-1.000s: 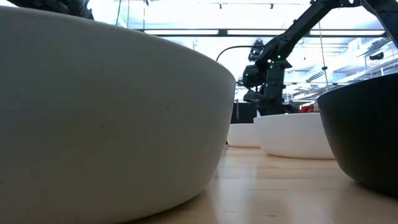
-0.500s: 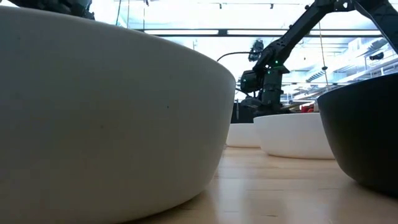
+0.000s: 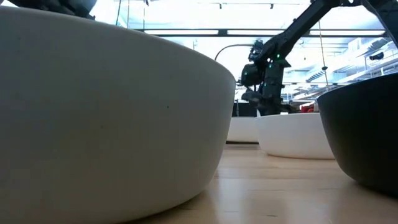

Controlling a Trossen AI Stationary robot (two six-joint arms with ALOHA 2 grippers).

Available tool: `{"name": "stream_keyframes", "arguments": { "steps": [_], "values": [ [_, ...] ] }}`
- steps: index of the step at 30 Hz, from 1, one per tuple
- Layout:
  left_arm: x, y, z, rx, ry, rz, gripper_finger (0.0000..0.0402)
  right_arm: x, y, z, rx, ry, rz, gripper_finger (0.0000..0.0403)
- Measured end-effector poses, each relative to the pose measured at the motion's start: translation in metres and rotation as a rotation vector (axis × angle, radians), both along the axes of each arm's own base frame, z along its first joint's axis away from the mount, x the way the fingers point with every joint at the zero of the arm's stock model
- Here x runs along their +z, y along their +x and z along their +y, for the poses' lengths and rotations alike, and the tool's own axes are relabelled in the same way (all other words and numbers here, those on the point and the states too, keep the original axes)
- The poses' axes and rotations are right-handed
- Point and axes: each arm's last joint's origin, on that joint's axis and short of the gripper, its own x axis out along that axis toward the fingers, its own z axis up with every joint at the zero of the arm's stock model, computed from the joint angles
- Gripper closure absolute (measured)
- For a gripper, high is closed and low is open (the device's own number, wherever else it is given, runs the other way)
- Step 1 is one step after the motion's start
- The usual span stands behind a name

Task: Nest bowls inside each other
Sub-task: Stack the top right white bowl on the bottom white bowl

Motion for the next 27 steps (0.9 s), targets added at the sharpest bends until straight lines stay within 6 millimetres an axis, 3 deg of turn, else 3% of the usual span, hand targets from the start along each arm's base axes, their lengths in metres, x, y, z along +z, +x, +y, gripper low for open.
{"name": "stream_keyframes", "arguments": {
  "steps": [7, 16, 21, 27],
  "values": [
    [0.000, -0.001, 0.003, 0.022, 0.000, 0.000, 0.0332, 0.050, -0.022, 0.025, 0.024, -0.042, -0.012, 0.0400],
    [0.000, -0.001, 0.003, 0.021, 0.005, 0.006, 0.0340, 0.118, -0.045, 0.114, 0.109, -0.063, -0.044, 0.0400],
    [0.000, -0.001, 0.003, 0.020, 0.006, 0.006, 0.0348, 0.133, -0.039, 0.167, 0.159, -0.061, -0.080, 0.0400],
    [0.000, -0.001, 0.003, 0.020, 0.006, 0.006, 0.0351, 0.124, -0.022, 0.210, 0.228, -0.003, -0.012, 0.0401]
  ]
}}
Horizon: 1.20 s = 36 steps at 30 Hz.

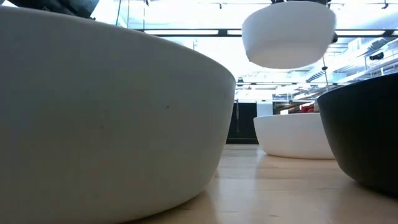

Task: Nest bowls inside each other
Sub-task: Stack the top right white bowl on the bottom white bowl

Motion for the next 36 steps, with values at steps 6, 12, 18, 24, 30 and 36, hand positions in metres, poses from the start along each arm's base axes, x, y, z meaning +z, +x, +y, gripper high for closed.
{"name": "stream_keyframes", "arguments": {
  "steps": [6, 12, 18, 24, 30, 36],
  "values": [
    [0.000, 0.000, 0.000, -0.001, -0.001, -0.001, 0.0352, -0.026, 0.023, 0.008, 0.068, 0.020, 0.132, 0.0401],
    [0.000, 0.001, -0.001, -0.027, -0.018, -0.007, 0.0352, -0.059, 0.052, 0.005, 0.189, 0.060, 0.197, 0.0401],
    [-0.001, 0.001, -0.002, -0.064, -0.036, -0.007, 0.0354, -0.074, 0.067, -0.005, 0.225, 0.054, 0.169, 0.0401],
    [-0.001, 0.001, -0.002, -0.072, -0.041, -0.001, 0.0362, -0.082, 0.061, -0.016, 0.215, 0.049, 0.194, 0.0401],
    [-0.002, 0.001, -0.002, -0.072, -0.043, 0.008, 0.0360, -0.083, 0.030, -0.014, 0.143, 0.049, 0.196, 0.0401],
    [-0.002, 0.001, -0.002, -0.060, -0.036, 0.010, 0.0360, -0.097, 0.007, -0.003, 0.047, 0.054, 0.140, 0.0401]
  ]
}}
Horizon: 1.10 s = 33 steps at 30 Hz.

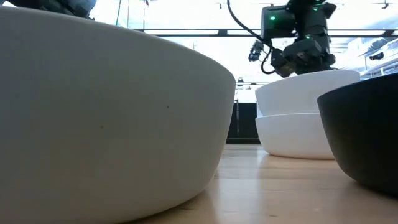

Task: Nest bowls inside each other
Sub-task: Stack the top right white bowl on the bottom white bowl

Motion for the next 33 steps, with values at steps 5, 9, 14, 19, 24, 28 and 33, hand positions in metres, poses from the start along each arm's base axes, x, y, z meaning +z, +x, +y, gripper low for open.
{"name": "stream_keyframes", "arguments": {
  "steps": [5, 9, 14, 19, 24, 28, 33],
  "values": [
    [0.000, -0.001, 0.002, 0.026, 0.002, -0.001, 0.0366, -0.020, -0.005, 0.010, -0.018, 0.027, 0.008, 0.0401],
    [0.000, -0.001, 0.004, 0.044, 0.002, -0.002, 0.0371, -0.033, 0.000, 0.012, -0.011, 0.040, -0.007, 0.0401],
    [0.000, -0.002, 0.006, 0.056, 0.002, -0.003, 0.0370, -0.041, 0.016, 0.010, -0.007, 0.038, -0.077, 0.0401],
    [0.000, -0.002, 0.006, 0.057, 0.000, -0.005, 0.0366, -0.048, 0.028, 0.006, 0.006, 0.025, -0.079, 0.0402],
    [0.000, -0.002, 0.006, 0.057, -0.003, -0.008, 0.0373, -0.051, 0.031, 0.003, -0.008, -0.015, -0.088, 0.0403],
    [0.000, -0.002, 0.006, 0.057, -0.003, -0.008, 0.0379, -0.046, 0.028, 0.001, -0.046, -0.070, -0.094, 0.0403],
    [0.000, -0.002, 0.006, 0.057, -0.004, -0.008, 0.0374, -0.044, 0.026, 0.000, -0.072, -0.102, -0.082, 0.0403]
  ]
}}
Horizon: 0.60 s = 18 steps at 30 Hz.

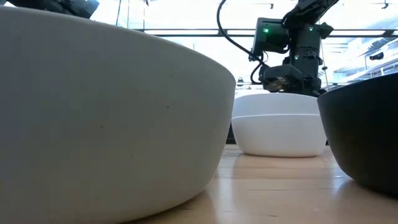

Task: Nest bowls inside each other
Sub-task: Stack the top right white bowl on the bottom white bowl

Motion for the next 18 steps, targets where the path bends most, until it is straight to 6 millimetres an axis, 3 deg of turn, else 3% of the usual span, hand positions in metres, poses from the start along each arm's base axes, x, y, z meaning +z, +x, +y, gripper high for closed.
{"name": "stream_keyframes", "arguments": {
  "steps": [18],
  "values": [
    [0.000, 0.000, 0.000, 0.000, -0.001, 0.000, 0.0385, 0.015, 0.001, -0.001, 0.021, -0.043, 0.053, 0.0402]
  ]
}}
